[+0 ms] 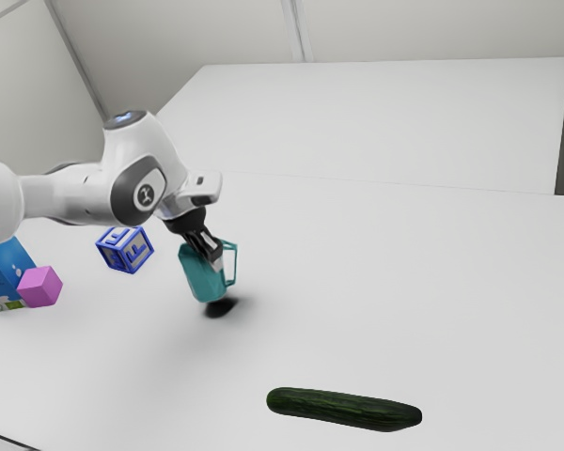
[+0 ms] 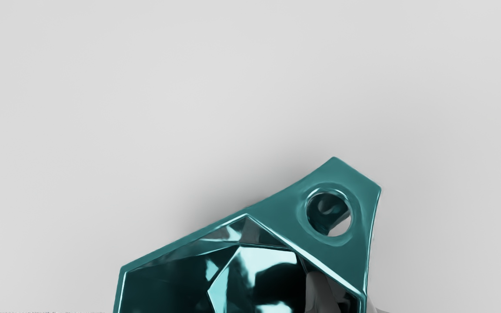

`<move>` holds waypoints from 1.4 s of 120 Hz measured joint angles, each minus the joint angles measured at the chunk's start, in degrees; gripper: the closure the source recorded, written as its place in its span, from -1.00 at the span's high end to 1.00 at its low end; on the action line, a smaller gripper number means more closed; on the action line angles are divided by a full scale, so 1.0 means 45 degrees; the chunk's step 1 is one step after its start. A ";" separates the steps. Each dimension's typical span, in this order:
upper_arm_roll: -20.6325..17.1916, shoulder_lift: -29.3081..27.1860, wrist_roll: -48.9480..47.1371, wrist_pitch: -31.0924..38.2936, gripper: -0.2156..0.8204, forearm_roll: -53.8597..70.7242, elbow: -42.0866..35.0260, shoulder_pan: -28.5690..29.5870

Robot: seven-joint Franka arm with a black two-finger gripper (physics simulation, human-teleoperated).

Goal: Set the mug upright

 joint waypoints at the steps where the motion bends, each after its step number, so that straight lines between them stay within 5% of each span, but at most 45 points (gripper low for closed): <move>1: 0.0000 0.0001 -0.0027 0.0050 -0.93 0.0018 -0.0030 0.0004; 86: -0.0016 0.0044 -0.1298 0.4898 -0.93 0.2095 -0.2019 0.0044; 136: -0.0019 0.0114 -0.1477 0.6034 -0.93 0.2215 -0.2438 0.0136; 168: 0.0005 0.0123 -0.1493 0.6094 -0.64 0.2174 -0.2434 0.0093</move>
